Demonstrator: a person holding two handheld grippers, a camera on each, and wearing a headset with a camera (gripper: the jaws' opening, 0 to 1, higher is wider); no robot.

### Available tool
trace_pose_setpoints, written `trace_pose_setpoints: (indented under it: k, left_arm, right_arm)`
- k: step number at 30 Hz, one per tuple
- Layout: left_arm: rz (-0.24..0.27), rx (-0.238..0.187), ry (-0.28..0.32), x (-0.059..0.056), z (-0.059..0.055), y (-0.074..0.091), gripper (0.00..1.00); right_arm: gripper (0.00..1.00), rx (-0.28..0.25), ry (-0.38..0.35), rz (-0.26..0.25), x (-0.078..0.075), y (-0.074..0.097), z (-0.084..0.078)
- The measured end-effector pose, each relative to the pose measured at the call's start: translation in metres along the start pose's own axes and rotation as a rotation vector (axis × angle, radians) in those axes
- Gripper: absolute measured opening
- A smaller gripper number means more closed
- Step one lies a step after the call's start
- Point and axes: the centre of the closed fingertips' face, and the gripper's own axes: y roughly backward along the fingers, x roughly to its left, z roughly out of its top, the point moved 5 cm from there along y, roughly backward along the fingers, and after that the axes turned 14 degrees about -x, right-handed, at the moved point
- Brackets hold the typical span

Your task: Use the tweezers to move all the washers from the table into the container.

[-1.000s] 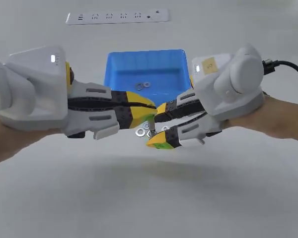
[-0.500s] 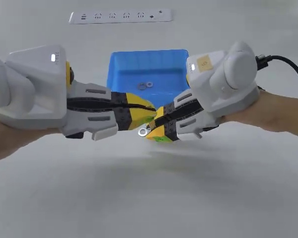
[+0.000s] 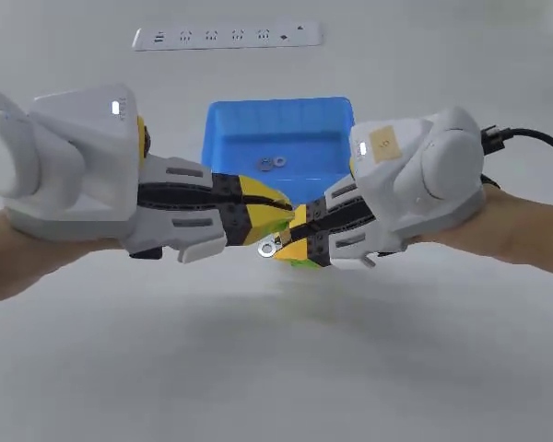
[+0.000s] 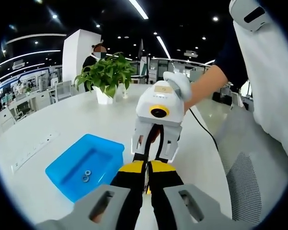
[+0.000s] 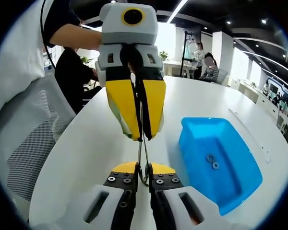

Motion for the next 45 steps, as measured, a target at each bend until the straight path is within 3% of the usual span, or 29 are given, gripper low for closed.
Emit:
trace_pose_setpoints:
  k: [2,3,4,6,11,20,24,30,35,41,45]
  left_arm:
    - [0.01,0.014,0.034,0.0,-0.003,0.003,0.1]
    - [0.004,-0.002,0.08,-0.002,-0.002,0.003,0.13]
    - [0.01,-0.021,0.076,-0.001,0.0,0.003,0.16]
    - [0.021,-0.015,0.049,0.001,0.001,0.003,0.16]
    - [0.029,-0.01,0.049,0.004,0.0,0.005,0.17]
    - [0.031,0.007,0.053,-0.001,0.001,0.016,0.26]
    - [0.071,0.021,0.054,0.0,0.0,0.027,0.33]
    - [0.154,0.01,0.078,-0.001,-0.001,0.053,0.45]
    - [0.202,0.0,0.076,-0.005,-0.001,0.066,0.52]
    - [0.224,0.026,0.104,-0.01,-0.005,0.073,0.64]
    - [0.223,0.018,0.097,-0.012,-0.005,0.078,0.66]
  right_arm:
    - [0.09,0.001,0.006,-0.004,0.0,-0.001,0.0]
    - [0.09,0.0,0.004,-0.006,0.001,-0.001,0.001]
    - [0.09,-0.003,0.006,-0.01,0.001,-0.002,0.001]
    - [0.09,-0.008,0.002,-0.013,0.002,-0.002,0.001]
    - [0.09,-0.013,0.008,-0.01,0.005,-0.003,0.002]
    - [0.09,-0.035,-0.001,-0.04,0.0,0.002,0.007]
    - [0.09,-0.048,-0.007,-0.068,-0.005,0.008,0.014]
    - [0.09,-0.068,-0.009,-0.101,-0.009,0.016,0.026]
    - [0.09,-0.084,0.0,-0.121,-0.007,0.022,0.038]
    - [0.09,-0.073,0.027,-0.127,-0.005,0.026,0.051]
    - [0.09,-0.071,0.046,-0.129,-0.005,0.028,0.06]
